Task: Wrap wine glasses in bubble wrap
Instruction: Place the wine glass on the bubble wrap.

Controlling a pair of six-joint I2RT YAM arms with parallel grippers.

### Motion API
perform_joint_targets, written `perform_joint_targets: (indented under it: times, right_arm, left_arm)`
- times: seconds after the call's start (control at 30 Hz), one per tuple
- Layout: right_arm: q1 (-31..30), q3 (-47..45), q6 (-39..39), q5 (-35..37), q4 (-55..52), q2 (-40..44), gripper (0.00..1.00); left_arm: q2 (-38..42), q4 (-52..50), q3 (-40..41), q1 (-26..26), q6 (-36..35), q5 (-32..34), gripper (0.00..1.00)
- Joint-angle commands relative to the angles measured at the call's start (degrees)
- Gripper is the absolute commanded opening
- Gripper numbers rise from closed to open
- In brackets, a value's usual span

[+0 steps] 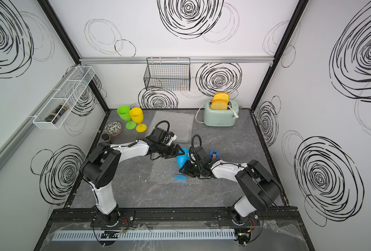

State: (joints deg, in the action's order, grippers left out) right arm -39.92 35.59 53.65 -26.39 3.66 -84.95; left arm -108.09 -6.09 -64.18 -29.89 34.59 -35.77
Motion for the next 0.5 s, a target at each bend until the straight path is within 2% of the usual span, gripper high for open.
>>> perform_joint_targets:
  times: [0.0, 0.07, 0.2, 0.47]
  right_arm:
    - [2.12, 2.62, -2.75, 1.92, -6.9, 4.85, 0.39]
    - [3.72, 3.48, -4.45, 2.21, -9.89, 7.35, 0.4]
    - [7.84, 4.53, -8.52, 7.09, -16.06, 9.98, 0.43]
    - [14.46, 7.39, -13.72, 8.78, -23.0, 3.24, 0.5]
  left_arm:
    - [-1.64, -2.95, 0.02, -0.52, -1.57, 3.95, 0.74]
    - [-1.61, -3.1, 0.26, -0.58, -1.72, 4.08, 0.75]
    - [-1.25, -3.38, 0.54, -0.54, -1.89, 4.65, 0.75]
    - [-1.07, -3.47, 1.12, -0.54, -1.76, 5.32, 0.75]
